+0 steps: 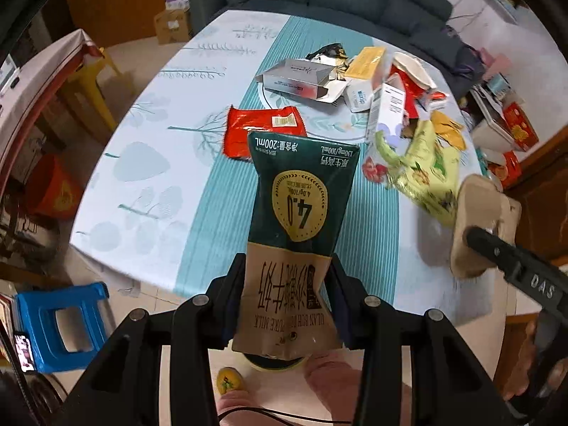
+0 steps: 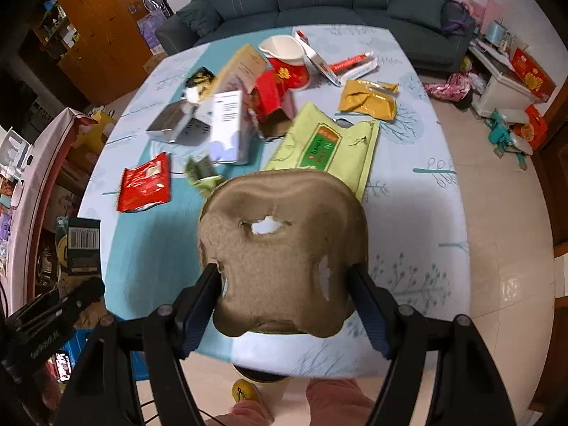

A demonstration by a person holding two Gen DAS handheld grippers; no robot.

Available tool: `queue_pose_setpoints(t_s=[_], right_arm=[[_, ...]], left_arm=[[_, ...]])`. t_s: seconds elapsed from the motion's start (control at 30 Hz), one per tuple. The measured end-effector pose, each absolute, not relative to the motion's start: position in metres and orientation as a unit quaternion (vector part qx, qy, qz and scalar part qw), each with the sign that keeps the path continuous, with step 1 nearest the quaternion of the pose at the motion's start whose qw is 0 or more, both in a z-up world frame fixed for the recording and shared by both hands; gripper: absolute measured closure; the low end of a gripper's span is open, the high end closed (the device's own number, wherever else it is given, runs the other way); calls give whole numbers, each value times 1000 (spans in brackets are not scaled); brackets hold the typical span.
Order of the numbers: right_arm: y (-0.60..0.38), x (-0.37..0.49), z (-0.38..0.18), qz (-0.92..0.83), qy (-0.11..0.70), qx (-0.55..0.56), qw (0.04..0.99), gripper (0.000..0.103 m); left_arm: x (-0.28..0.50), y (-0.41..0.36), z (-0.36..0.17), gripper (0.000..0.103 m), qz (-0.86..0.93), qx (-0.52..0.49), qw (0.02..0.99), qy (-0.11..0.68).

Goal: Collect trash
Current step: 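Lift both held items and carry them toward the trash bin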

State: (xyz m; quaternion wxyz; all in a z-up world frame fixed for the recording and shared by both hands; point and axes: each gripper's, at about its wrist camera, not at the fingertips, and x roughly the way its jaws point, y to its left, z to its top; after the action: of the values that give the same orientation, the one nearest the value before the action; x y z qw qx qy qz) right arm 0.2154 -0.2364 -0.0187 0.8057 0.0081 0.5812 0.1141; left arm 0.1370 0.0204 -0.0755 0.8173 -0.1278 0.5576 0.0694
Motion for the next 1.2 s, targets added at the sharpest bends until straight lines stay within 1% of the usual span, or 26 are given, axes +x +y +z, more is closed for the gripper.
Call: queue_pose_setpoints(t_s=[0.27, 0.47, 0.63, 0.87, 1.1, 1.2], right_arm=[[-195, 142, 7, 92, 559, 13, 824, 30], [-165, 76, -3, 77, 559, 9, 825, 30], [-156, 30, -31, 63, 587, 19, 807, 30], [-170, -8, -71, 37, 629, 30, 776, 30], [-190, -25, -140, 17, 674, 41, 738, 30], [-197, -23, -181, 19, 686, 48, 726, 30]], left_arm=[[63, 48, -57, 61, 23, -97, 833, 544], [11, 67, -67, 61, -5, -72, 838, 541], [-20, 70, -88, 61, -18, -58, 822, 566], [-31, 55, -133, 61, -31, -63, 789, 610], [-17, 31, -202, 61, -30, -71, 758, 647], [-6, 23, -236, 61, -24, -78, 751, 656]])
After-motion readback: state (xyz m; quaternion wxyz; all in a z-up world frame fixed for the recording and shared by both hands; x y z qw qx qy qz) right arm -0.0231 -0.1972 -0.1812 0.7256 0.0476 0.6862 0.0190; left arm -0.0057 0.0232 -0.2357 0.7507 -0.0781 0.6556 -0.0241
